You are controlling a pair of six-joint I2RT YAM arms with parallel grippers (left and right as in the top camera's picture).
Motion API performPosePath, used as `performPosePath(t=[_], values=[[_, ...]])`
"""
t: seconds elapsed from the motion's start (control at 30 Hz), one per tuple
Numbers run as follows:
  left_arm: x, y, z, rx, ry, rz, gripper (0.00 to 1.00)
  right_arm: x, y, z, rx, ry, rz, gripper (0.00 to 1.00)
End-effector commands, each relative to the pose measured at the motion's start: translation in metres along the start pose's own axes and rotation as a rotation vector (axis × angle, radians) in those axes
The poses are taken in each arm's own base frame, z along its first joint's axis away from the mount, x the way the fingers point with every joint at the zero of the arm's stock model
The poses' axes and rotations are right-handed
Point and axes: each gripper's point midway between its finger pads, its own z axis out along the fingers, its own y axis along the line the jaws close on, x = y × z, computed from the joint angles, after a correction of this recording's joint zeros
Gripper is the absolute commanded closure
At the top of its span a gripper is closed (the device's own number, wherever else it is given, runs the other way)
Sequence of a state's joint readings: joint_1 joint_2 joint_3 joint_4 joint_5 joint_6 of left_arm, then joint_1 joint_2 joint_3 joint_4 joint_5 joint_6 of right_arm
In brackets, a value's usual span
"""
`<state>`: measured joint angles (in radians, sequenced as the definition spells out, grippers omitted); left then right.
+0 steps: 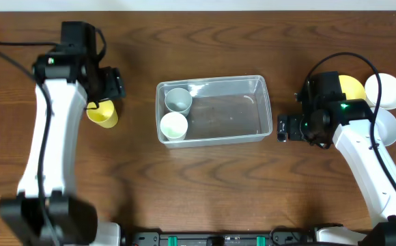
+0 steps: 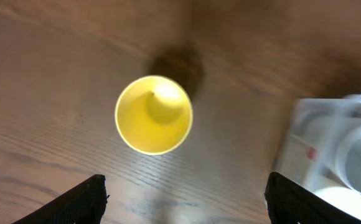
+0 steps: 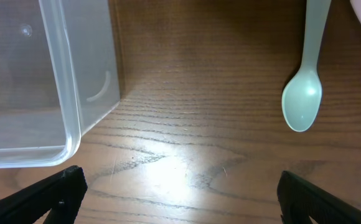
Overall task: Pack container
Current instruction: 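Reach the left gripper to the yellow cup and grasp it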
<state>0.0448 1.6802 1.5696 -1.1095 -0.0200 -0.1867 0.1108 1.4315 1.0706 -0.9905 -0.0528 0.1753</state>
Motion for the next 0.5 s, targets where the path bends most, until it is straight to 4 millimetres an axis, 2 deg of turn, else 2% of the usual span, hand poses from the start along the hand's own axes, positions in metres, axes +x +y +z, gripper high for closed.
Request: performPosePath(t=[0.0, 0.17, 0.23, 0.37, 0.47], values=[[0.013, -0.003, 0.042, 0.031, 0.144, -0.024, 0.18, -0.003, 0.002, -0.002, 0.001, -0.009, -0.015, 0.01], [0.029, -0.006, 0.094, 0.011, 0.295, -0.023, 0.19, -0.003, 0.002, -0.002, 0.001, -0.009, -0.015, 0.01], [0.034, -0.006, 0.106, 0.001, 0.334, -0.022, 0.25, -0.003, 0.002, -0.002, 0.001, -0.008, -0.016, 0.01], [0.039, -0.005, 0.117, -0.009, 0.368, -0.021, 0.54, -0.003, 0.002, -0.002, 0.001, -0.008, -0.023, 0.01], [0.039, -0.005, 0.117, -0.009, 0.367, -0.02, 0.67, -0.003, 0.002, -0.002, 0.001, -0.008, -0.023, 0.01]])
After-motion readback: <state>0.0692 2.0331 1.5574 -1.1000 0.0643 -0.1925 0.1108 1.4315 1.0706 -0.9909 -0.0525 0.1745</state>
